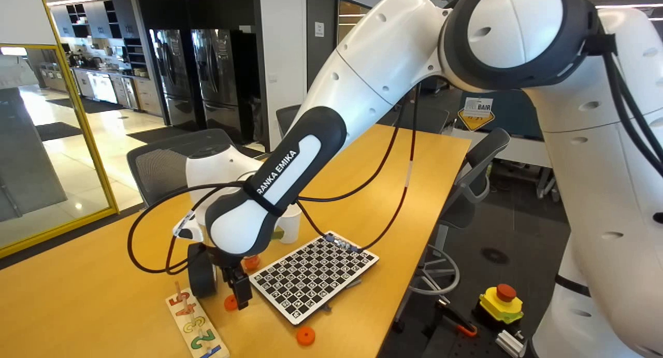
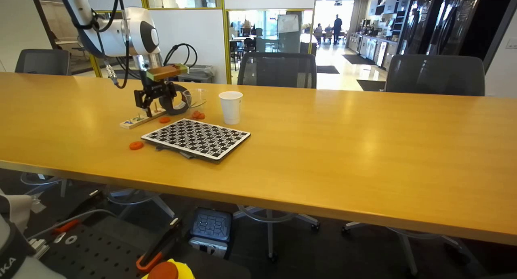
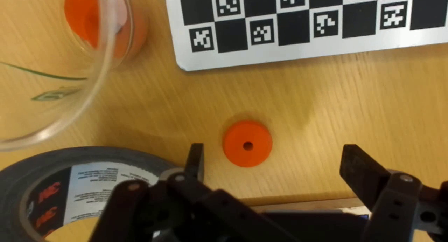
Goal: Put the blue disc in the white cup and the orange discs in the clear cup
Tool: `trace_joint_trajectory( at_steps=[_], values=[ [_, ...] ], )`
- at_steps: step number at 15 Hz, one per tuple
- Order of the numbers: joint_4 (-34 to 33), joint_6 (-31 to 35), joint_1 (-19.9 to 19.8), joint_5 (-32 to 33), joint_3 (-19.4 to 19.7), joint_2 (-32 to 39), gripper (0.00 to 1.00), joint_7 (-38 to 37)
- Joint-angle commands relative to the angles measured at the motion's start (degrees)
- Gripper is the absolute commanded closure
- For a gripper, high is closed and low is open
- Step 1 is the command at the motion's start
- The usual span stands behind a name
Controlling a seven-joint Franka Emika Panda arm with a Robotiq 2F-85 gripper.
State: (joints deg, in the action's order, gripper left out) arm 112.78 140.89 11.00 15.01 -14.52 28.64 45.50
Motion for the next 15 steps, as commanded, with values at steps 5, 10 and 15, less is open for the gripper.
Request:
trace_joint_trajectory(
  at_steps=[5,10,15],
  values=[
    [-4.6,-1.7,-1.5,-1.9,-0.9,3.5,0.00,2.9],
    [-5.9,-2.6,-1.8,-2.4,-1.0,4.9,0.00,3.0],
    [-7.4,-4.1,-2.1,-3.0,-1.2,6.2,0.00,3.3]
  ],
)
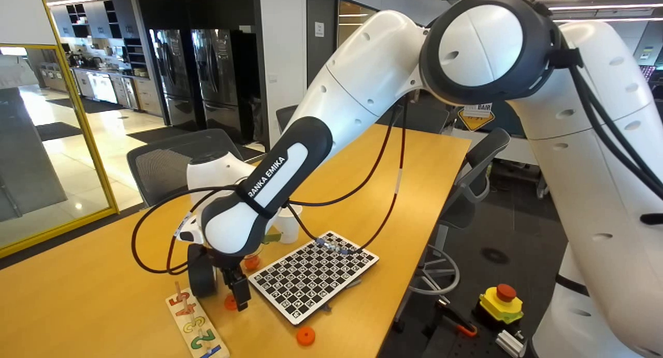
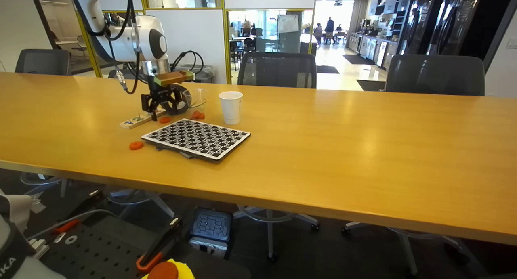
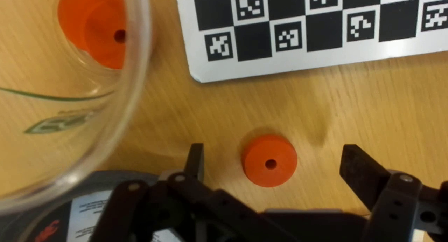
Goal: Put the blue disc in the white cup and the orange discs in the clear cup
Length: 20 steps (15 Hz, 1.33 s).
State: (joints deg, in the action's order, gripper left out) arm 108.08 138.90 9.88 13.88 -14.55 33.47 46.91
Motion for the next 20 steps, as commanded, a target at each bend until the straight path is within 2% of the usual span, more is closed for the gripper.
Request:
trace_joint_trajectory(
  at_steps=[1,9,20],
  values=[
    [-3.0,-2.4,-1.1,-2.2,-1.2,1.6,0.00,2.0],
    [-4.4,-3.3,-2.4,-6.4,-2.0,2.8,0.00,3.1],
    [-4.6,-3.4,-2.5,-6.7,-1.9,3.6,0.00,3.2]
  ],
)
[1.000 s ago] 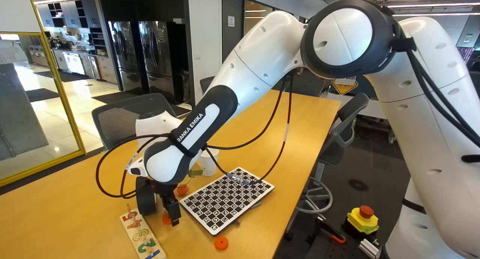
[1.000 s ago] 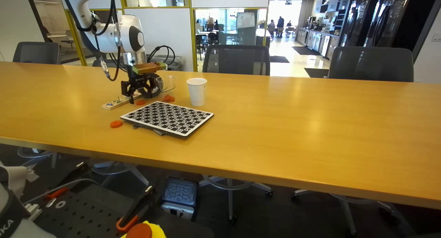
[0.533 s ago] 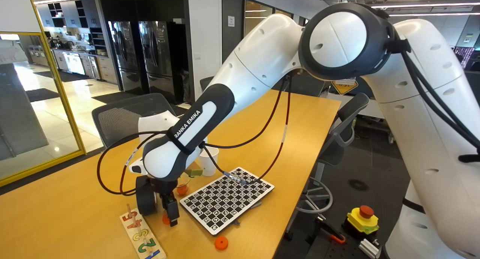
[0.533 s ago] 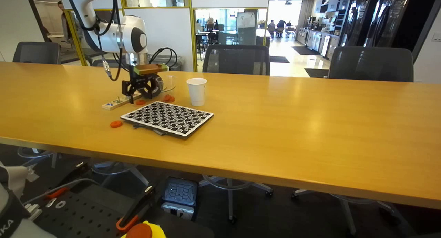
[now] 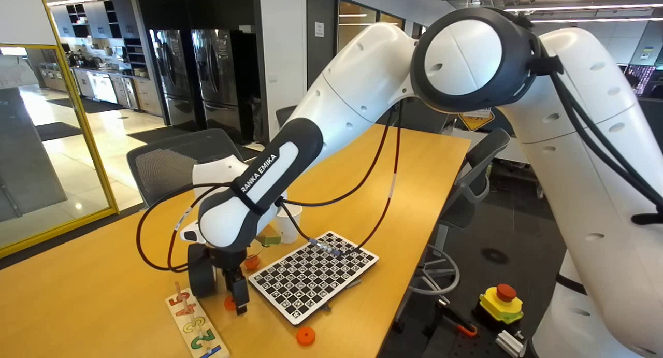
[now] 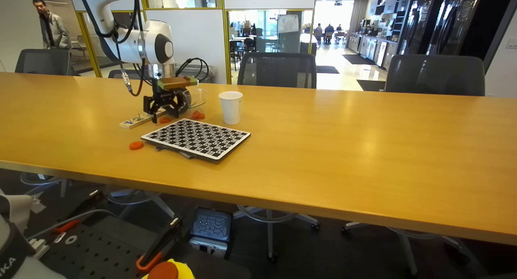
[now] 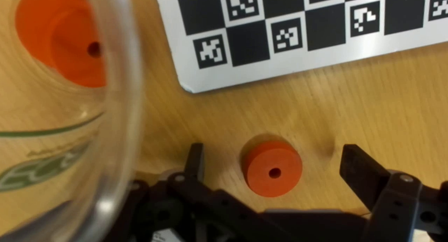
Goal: Put the blue disc in the white cup and the orange discs in the clear cup
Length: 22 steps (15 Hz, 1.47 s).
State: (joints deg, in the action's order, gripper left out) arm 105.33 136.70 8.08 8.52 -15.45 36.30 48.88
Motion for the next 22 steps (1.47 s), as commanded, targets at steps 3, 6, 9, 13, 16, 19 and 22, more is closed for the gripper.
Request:
trace_joint_trajectory(
  at_steps=[3,6,9,13,16,19,22],
  values=[
    [-1.8,-0.7,-1.0,-1.7,-1.2,0.8,0.27,1.6],
    [-1.7,0.0,-0.8,-1.5,-1.0,0.4,0.51,1.0],
    [-1.7,0.4,-1.0,-1.5,-1.0,0.2,0.73,1.0],
    [-1.4,0.3,-1.2,-1.8,-1.0,-0.1,0.79,0.9],
    [-1.0,-2.0,-1.1,-2.9,-0.7,-2.2,0.79,-1.4],
    [0.2,-4.2,-0.8,-3.7,-0.3,-5.5,0.79,-4.8],
    [1.5,-6.6,-1.1,-5.0,-0.5,-9.5,0.79,-7.1]
  ],
)
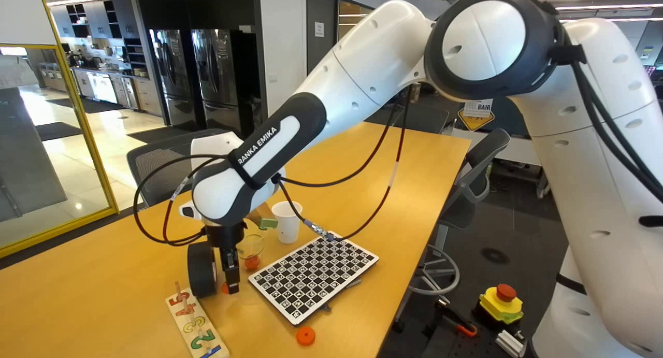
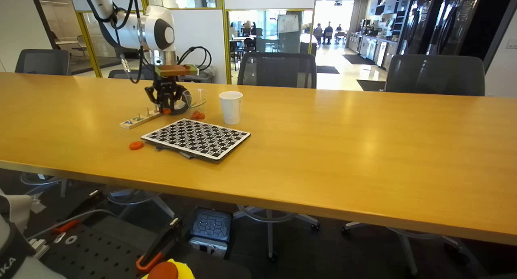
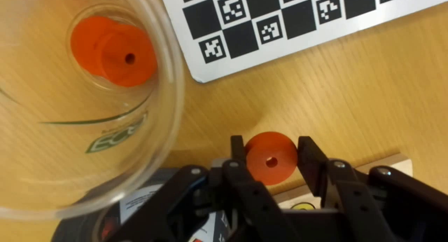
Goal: Put the blue disc in the white cup and the orange discs in the clear cup
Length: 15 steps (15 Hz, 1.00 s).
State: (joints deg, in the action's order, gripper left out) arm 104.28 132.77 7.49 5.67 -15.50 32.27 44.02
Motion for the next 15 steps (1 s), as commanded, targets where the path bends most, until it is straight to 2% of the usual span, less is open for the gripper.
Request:
trace_joint_trajectory(
  at_steps=[1,8,15],
  values=[
    [2.9,-3.4,-0.6,-2.5,-0.4,-7.0,0.79,-2.7],
    [1.7,-9.2,-1.0,-3.5,0.8,-12.8,0.79,-3.4],
    [-4.6,-10.8,-2.6,-2.8,3.5,-9.2,0.80,-1.9]
  ],
)
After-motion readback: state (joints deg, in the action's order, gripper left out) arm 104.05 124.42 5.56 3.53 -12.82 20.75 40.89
